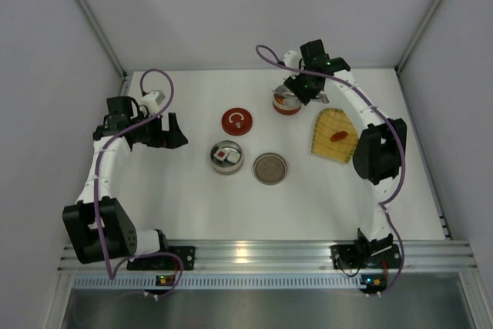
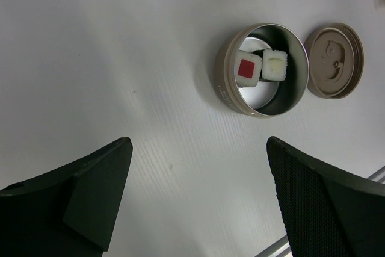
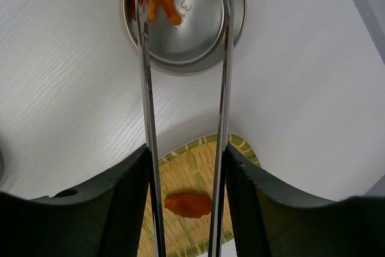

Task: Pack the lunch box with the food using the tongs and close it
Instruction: Place the fake food in the packing box, then pick up the fake food from the plate.

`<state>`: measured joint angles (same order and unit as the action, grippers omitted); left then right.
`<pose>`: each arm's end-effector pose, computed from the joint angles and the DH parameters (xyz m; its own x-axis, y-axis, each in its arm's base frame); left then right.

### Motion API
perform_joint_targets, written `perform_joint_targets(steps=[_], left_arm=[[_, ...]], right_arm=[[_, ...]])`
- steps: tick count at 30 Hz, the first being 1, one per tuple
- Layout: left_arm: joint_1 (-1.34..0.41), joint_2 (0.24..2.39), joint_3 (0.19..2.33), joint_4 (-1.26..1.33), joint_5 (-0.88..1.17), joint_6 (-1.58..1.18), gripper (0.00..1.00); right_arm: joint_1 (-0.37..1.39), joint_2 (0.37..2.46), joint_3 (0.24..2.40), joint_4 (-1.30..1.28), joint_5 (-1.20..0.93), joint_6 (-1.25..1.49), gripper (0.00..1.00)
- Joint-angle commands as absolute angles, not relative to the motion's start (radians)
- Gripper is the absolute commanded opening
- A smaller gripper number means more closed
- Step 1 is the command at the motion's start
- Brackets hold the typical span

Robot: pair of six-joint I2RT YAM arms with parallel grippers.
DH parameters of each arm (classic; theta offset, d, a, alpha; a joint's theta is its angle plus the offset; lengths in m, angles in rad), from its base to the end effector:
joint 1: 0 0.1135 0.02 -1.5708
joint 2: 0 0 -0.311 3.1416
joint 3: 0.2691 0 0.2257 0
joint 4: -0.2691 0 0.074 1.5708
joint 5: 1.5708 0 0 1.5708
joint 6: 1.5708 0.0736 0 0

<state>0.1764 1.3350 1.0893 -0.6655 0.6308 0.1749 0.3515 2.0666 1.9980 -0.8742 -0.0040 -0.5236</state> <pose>0.2584 0.0020 0.3157 -0.7288 0.0128 -0.6846 0.3462 0.8695 -0.3523 0.4467 0.1641 0.3126 -0.4847 -0.7103 -0.5104 -0.6799 0.6731 -0.2910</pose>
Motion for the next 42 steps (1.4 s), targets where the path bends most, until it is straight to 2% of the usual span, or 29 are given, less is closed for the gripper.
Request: perform_joint_targets(steps=[1,3,6,14,22,30,42], left_arm=[[0.183,1.338,1.088,-0.623,0.643,0.183,0.98],[0.183,1.336,1.089,-0.623,0.646,0.181,0.98],[0.181,1.328,1.094,-0.629,0.646,0.179,0.98],[0.183,1.293,1.115,-0.669,0.641,0.193,0.98],[0.183,1.266,1.132,-0.71,0.641,0.207,0.98],[0.183,1.264,1.141,-0.73,0.655,0.204,0.98],[0.183,1.273,1.157,-0.747,0.64,0.201,0.98]], right_arm=[[0.361,2.042,2.057,-0.804,-0.003,-0.526,0.5],[0.361,2.033,2.057,-0.818,-0.003,-0.531,0.53],[0.359,1.99,2.043,-0.839,-0.005,-0.535,0.51],[0.318,1.747,1.907,-0.963,-0.037,-0.571,0.47],[0.108,1.539,1.668,-1.126,-0.147,-0.745,0.45],[-0.103,1.48,1.562,-1.252,-0.181,-1.057,0.38],[-0.117,1.546,1.512,-1.218,-0.169,-1.141,0.39]])
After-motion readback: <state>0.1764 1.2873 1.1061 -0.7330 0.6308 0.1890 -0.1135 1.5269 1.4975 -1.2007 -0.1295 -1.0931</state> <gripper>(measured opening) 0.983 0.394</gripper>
